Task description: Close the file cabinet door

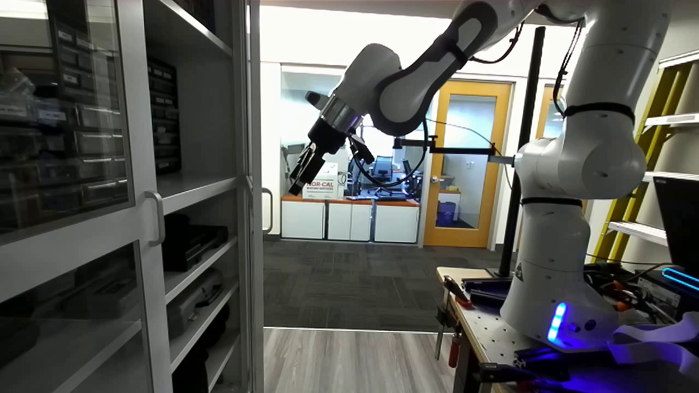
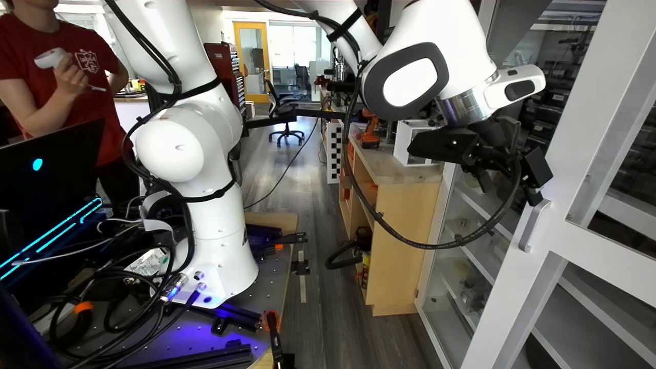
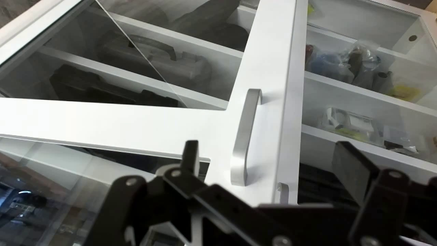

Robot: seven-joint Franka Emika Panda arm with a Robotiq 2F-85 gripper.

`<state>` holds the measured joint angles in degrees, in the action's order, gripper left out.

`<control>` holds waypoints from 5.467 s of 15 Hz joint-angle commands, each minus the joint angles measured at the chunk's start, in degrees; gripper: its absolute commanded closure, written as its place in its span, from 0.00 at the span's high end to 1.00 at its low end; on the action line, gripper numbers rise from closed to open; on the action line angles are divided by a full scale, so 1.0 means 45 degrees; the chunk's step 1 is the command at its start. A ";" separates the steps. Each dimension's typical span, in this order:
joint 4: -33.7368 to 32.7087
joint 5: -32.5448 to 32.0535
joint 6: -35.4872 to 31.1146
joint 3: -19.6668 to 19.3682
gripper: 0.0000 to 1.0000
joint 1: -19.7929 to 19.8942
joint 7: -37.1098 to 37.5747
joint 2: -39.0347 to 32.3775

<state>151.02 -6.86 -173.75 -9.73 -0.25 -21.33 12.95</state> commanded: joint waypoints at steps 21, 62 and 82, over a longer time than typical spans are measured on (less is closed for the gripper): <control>-0.2085 0.7751 -0.0189 -0.3343 0.87 -0.4271 -0.7535 -0.1950; -0.3932 1.4255 0.1424 -0.3155 0.07 -0.4352 -1.4490 -0.3857; -0.9442 1.3843 0.1882 -0.2150 0.07 -0.4376 -1.3090 -0.8450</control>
<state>113.84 56.16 -166.53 -20.80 -18.77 -82.07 -20.41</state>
